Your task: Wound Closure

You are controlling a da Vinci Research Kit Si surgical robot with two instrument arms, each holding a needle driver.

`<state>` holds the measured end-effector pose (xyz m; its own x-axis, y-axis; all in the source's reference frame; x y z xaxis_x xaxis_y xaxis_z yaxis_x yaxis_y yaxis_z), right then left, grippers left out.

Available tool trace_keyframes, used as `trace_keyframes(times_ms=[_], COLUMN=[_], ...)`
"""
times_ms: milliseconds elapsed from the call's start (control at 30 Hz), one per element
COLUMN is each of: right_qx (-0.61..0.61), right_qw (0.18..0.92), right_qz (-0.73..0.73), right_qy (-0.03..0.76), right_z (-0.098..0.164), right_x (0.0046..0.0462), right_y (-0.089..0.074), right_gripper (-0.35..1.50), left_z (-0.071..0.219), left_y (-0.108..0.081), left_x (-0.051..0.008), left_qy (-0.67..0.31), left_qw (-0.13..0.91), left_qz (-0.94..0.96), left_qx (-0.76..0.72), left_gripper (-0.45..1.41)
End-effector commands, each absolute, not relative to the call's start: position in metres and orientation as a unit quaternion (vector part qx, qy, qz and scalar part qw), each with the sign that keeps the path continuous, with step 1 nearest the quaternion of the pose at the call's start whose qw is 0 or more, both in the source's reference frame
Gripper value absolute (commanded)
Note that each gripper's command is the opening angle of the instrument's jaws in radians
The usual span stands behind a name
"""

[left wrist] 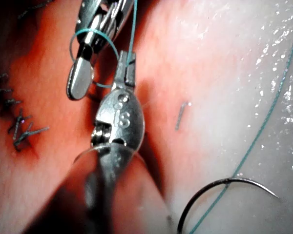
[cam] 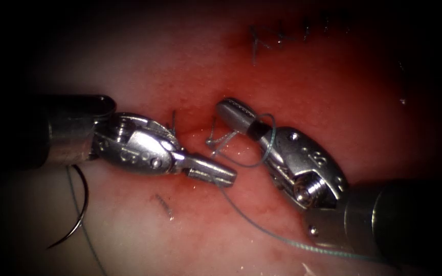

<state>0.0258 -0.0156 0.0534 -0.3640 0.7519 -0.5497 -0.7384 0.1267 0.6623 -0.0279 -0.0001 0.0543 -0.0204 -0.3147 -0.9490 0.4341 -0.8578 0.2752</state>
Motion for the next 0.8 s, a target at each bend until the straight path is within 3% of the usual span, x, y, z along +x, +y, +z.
trace_keyframes(times_ms=[33,367,800], right_qx=[0.007,0.005,0.048], right_qw=[0.558,0.535,0.449], right_qz=[0.670,0.708,0.766], right_qy=[0.490,0.462,0.458], right_z=[0.0546,0.0567,0.0579], right_x=[0.0263,0.0262,0.0246], right_y=[-0.0170,-0.0205,-0.0207], right_gripper=[0.41,1.05,1.08], left_z=[0.0550,0.0551,0.0551], left_y=[0.0000,-0.0003,-0.0006], left_x=[-0.0286,-0.0285,-0.0286], left_qy=[0.046,0.049,0.049], left_qw=[0.263,0.264,0.266], left_qz=[-0.713,-0.714,-0.715], left_qx=[0.649,0.646,0.645], left_gripper=[-0.45,-0.45,-0.45])
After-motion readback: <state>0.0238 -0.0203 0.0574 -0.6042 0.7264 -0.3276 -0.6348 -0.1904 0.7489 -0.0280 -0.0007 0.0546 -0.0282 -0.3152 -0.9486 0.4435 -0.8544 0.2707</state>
